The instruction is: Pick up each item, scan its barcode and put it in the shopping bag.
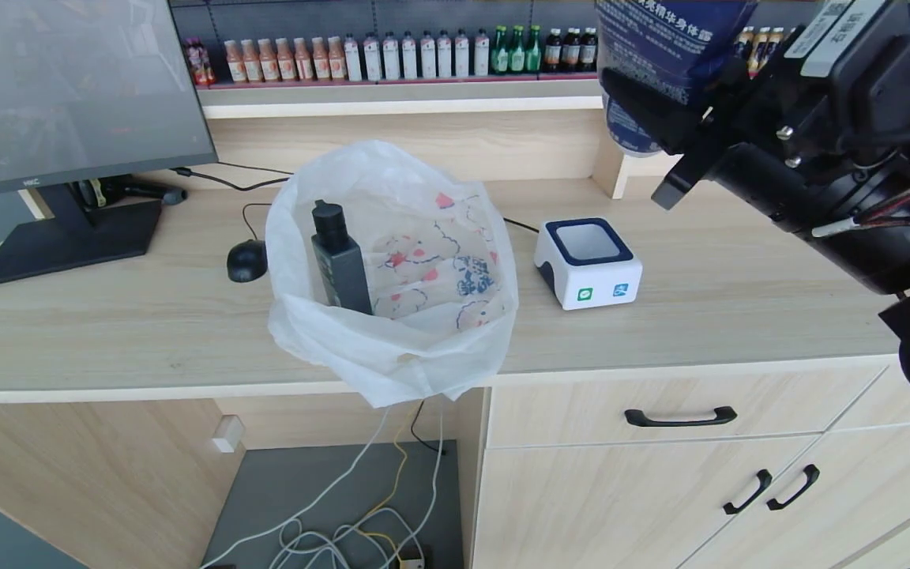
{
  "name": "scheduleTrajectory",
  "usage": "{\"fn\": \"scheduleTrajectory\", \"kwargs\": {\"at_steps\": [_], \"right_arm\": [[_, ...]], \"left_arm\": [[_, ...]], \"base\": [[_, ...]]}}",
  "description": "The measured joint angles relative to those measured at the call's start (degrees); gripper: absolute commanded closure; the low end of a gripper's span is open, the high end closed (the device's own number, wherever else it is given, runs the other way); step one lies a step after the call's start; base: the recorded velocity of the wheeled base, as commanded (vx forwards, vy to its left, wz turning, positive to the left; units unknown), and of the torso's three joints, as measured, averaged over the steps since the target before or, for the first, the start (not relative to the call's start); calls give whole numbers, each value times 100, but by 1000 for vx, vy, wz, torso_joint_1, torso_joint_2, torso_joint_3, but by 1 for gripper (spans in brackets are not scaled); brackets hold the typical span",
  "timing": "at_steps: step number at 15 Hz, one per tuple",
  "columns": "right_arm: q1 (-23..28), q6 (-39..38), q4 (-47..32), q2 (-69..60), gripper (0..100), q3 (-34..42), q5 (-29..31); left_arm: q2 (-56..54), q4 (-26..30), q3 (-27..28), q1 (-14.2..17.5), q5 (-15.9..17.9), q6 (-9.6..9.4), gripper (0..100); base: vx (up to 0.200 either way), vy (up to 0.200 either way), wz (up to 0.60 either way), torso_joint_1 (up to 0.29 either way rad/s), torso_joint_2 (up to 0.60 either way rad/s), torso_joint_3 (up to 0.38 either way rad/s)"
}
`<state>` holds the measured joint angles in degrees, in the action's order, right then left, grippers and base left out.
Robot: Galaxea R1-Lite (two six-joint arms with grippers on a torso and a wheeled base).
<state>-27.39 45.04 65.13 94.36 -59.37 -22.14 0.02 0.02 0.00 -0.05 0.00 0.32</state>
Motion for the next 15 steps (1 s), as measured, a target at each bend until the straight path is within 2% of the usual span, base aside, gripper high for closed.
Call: {"fn": "scheduleTrajectory", "kwargs": {"at_steps": [2, 5, 8, 11, 15], "right_arm": [[-102, -350, -319, -249, 100, 66, 13], [-135, -1521, -256, -524, 100, 323, 60], [-118, -2367, 226, -679, 100, 744, 134], [-91, -3251, 1101, -660, 100, 1208, 630], [-80, -3579, 1652, -467, 100, 1420, 697]], "left_arm": [[0, -2, 0, 2, 0, 1, 0], [0, -2, 0, 5, 0, 0, 0], [0, -2, 0, 0, 0, 0, 0], [0, -2, 0, 0, 0, 1, 0], [0, -2, 0, 2, 0, 0, 0]], "base": [[0, 0, 0, 0, 0, 0], [0, 0, 0, 0, 0, 0], [0, 0, 0, 0, 0, 0], [0, 0, 0, 0, 0, 0], [0, 0, 0, 0, 0, 0]]}}
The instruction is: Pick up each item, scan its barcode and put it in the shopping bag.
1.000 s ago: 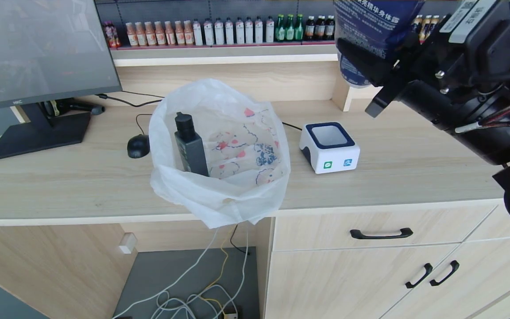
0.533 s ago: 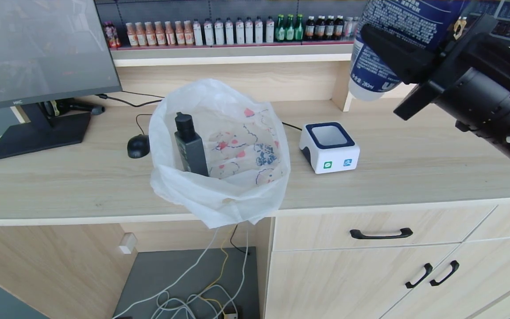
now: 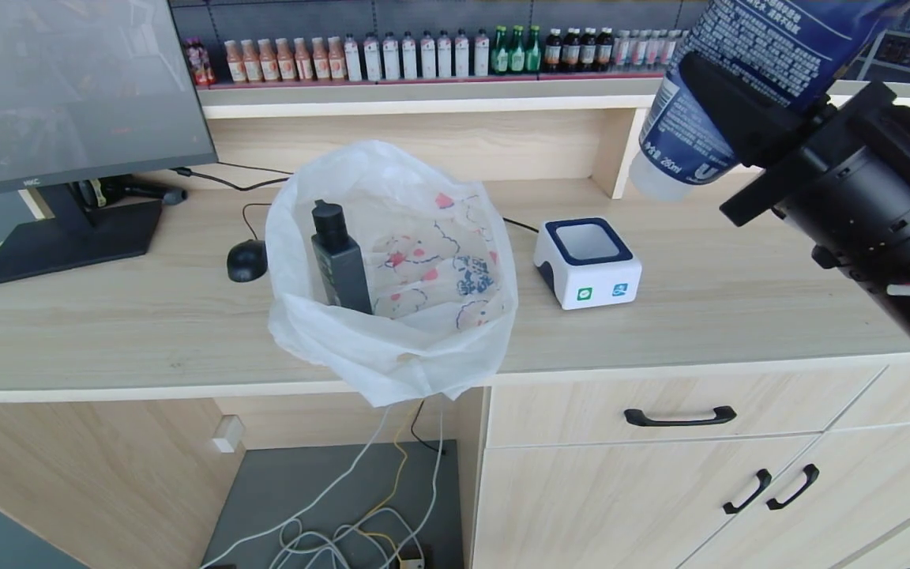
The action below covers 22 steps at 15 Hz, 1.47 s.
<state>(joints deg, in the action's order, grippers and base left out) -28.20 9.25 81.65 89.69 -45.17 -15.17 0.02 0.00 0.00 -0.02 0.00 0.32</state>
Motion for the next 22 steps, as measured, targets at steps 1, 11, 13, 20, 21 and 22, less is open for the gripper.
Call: {"fn": "scheduleTrajectory", "kwargs": {"at_steps": [1, 11, 13, 20, 21, 22], "right_arm": [[-2, -48, 172, 69, 100, 55, 0], [-124, -764, 625, 288, 100, 1276, 817], [-115, -770, 636, 321, 100, 1257, 819], [-121, -751, 634, 538, 100, 1045, 811], [-107, -751, 647, 541, 100, 1030, 819], [-110, -747, 638, 540, 100, 1025, 819]], "left_arm": [[0, 0, 0, 2, 0, 1, 0], [0, 0, 0, -9, 0, -16, 0], [0, 0, 0, -7, 0, -7, 0], [0, 0, 0, 0, 0, 50, 0], [0, 0, 0, 2, 0, 48, 0], [0, 0, 0, 2, 0, 48, 0]], "base": [[0, 0, 0, 0, 0, 0], [0, 0, 0, 0, 0, 0], [0, 100, 0, -1, 1, 4], [0, 200, 0, 3, 3, 2], [0, 200, 0, -2, 2, 2], [0, 200, 0, 2, 12, 2]]}}
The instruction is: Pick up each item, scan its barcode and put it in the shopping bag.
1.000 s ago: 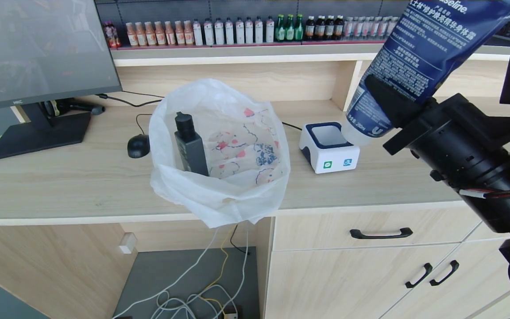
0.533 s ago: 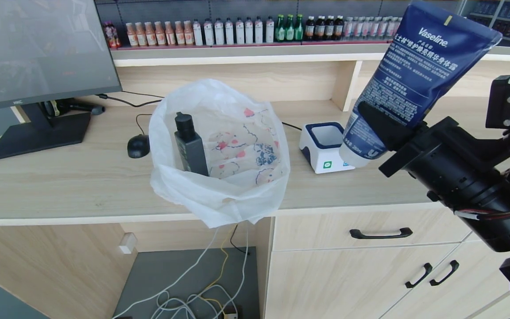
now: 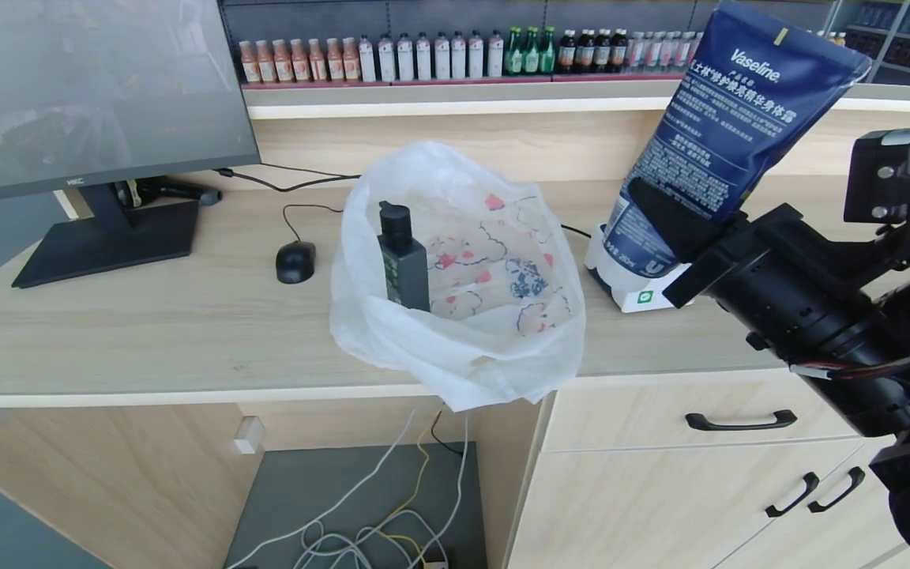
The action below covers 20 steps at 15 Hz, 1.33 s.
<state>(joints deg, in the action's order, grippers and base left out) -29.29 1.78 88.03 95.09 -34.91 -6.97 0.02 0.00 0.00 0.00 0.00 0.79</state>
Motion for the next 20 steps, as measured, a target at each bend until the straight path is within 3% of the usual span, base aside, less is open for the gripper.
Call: {"fn": "scheduleTrajectory", "kwargs": {"at_steps": [5, 20], "right_arm": [[-30, 223, -9, -49, 100, 55, -27], [185, 95, -50, -243, 100, -163, 17]], "left_arm": [[0, 0, 0, 0, 0, -9, 0], [0, 0, 0, -5, 2, -37, 0]], "base": [[0, 200, 0, 7, 3, 0], [0, 0, 0, 0, 0, 0]]}}
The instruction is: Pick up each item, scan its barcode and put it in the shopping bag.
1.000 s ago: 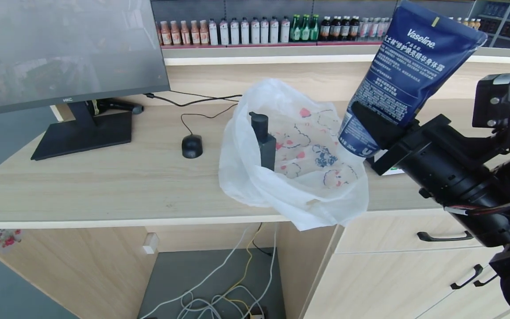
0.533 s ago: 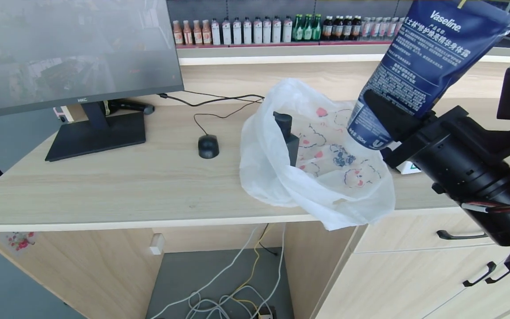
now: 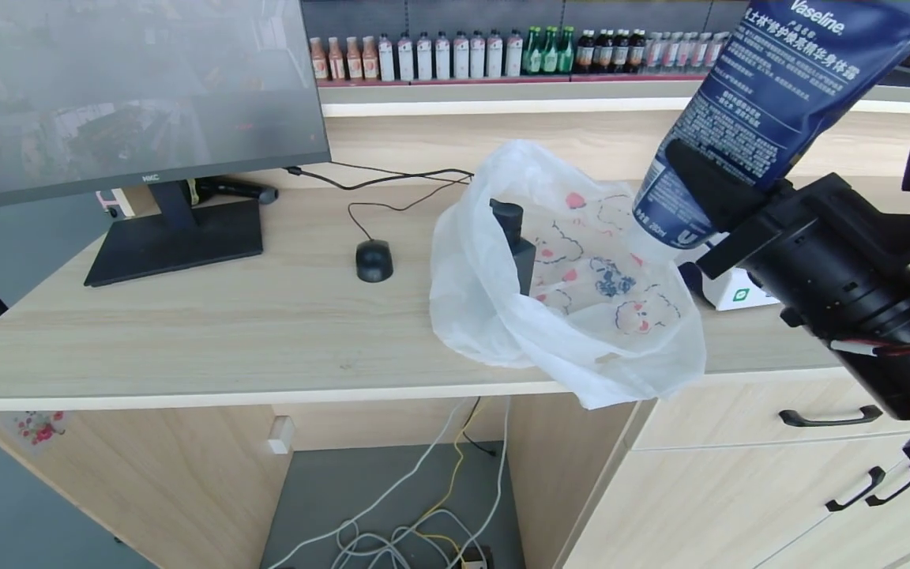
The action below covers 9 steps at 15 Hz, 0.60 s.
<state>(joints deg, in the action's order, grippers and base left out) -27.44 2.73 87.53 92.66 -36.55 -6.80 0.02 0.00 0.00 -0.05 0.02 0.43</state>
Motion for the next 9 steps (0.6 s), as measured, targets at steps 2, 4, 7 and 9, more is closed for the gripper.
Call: {"fn": "scheduleTrajectory", "kwargs": {"at_steps": [2, 4, 7, 9], "right_arm": [[110, -5, -20, 244, 100, -197, -4], [171, -46, -40, 508, 100, -297, -4], [187, -62, -33, 926, 100, -466, -6], [211, -60, -29, 1191, 100, -529, -1]], "left_arm": [[0, 0, 0, -9, -2, 0, 0], [0, 0, 0, -5, -2, 0, 0], [0, 0, 0, -5, -2, 0, 0], [0, 0, 0, 0, -2, 0, 0]], "base": [[0, 0, 0, 0, 0, 0], [0, 0, 0, 0, 0, 0], [0, 0, 0, 0, 0, 0], [0, 0, 0, 0, 0, 0]]}}
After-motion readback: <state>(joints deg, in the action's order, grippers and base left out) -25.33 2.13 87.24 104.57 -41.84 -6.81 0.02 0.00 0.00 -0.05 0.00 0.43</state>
